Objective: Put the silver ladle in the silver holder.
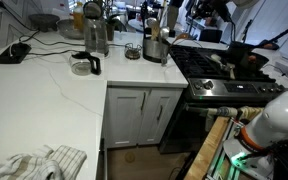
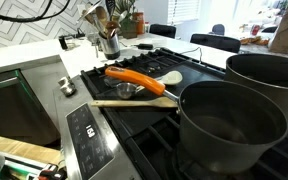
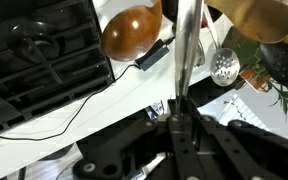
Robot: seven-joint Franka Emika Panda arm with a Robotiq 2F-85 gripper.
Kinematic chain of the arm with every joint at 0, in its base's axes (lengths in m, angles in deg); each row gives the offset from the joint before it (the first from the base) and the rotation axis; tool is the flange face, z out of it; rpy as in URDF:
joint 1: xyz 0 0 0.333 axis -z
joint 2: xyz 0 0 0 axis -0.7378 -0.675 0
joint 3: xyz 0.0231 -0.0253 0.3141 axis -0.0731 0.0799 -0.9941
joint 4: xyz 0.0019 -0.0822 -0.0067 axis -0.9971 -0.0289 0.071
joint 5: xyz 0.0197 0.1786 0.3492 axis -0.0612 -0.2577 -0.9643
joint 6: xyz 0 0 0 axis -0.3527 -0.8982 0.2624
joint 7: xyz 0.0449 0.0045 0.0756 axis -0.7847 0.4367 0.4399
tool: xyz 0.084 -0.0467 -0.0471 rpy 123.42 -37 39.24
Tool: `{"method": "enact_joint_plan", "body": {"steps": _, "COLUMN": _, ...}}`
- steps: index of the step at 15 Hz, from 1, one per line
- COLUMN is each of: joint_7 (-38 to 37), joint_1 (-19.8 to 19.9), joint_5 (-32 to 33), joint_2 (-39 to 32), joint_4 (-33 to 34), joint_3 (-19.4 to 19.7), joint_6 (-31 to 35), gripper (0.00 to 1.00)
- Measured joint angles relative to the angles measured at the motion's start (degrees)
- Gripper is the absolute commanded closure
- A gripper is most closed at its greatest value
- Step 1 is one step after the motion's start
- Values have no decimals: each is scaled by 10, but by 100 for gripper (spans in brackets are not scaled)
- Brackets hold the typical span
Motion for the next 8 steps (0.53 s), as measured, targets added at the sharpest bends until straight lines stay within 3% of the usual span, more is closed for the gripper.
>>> {"method": "enact_joint_plan", "body": {"steps": 1, "joint_7": 0, "joint_1": 1, "joint_5": 0, "joint_2": 1, "joint_4": 0, "joint_3": 1, "joint_6": 0, "gripper": 90}}
{"method": "enact_joint_plan", "body": {"steps": 2, "joint_7": 0, "joint_1": 1, "joint_5": 0, "joint_2": 1, "joint_4": 0, "joint_3": 2, "joint_6": 0, "gripper": 97}}
{"method": "enact_joint_plan", "body": {"steps": 4, "joint_7": 0, "joint_1": -1, "joint_5": 0, "joint_2": 1, "joint_4": 0, "joint_3": 3, "joint_6": 0, "gripper": 97}}
{"method": "enact_joint_plan", "body": {"steps": 8, "joint_7": -2, "joint_1": -14, "joint_5": 56, "joint_2": -15, "joint_4": -6, "joint_3": -17, "joint_6": 105, "gripper": 97}}
